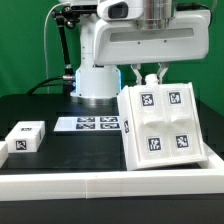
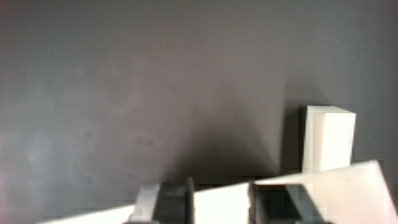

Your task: Assemble cabinet

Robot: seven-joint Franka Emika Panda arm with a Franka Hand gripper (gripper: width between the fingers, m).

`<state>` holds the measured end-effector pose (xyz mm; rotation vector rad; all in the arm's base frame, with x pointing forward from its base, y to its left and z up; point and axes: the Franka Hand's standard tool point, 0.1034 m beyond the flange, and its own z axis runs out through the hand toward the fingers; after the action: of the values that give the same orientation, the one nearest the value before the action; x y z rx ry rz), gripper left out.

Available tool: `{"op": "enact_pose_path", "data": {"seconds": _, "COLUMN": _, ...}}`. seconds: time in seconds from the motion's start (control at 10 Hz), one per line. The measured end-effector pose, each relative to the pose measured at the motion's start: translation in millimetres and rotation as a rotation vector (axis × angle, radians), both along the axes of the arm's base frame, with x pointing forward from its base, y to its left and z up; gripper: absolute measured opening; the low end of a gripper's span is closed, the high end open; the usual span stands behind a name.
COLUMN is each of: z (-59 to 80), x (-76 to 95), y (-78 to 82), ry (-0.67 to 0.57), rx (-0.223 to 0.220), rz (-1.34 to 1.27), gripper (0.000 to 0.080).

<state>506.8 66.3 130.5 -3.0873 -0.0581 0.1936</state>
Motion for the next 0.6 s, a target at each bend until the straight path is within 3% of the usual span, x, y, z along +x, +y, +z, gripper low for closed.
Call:
{"op": "enact_pose_path", "data": {"seconds": 0.3, "z": 0.1, "x": 2.5, "y": 0.3, "ry": 0.000, "rx": 0.001, "rz": 0.000, "gripper": 0.0115}}
{"op": "enact_pose_path", "data": {"seconds": 0.6, "z": 11.6, "x": 26.7, "y": 2.1, "ry": -0.008, "rx": 0.007, "rz": 0.002, "gripper": 0.0095}}
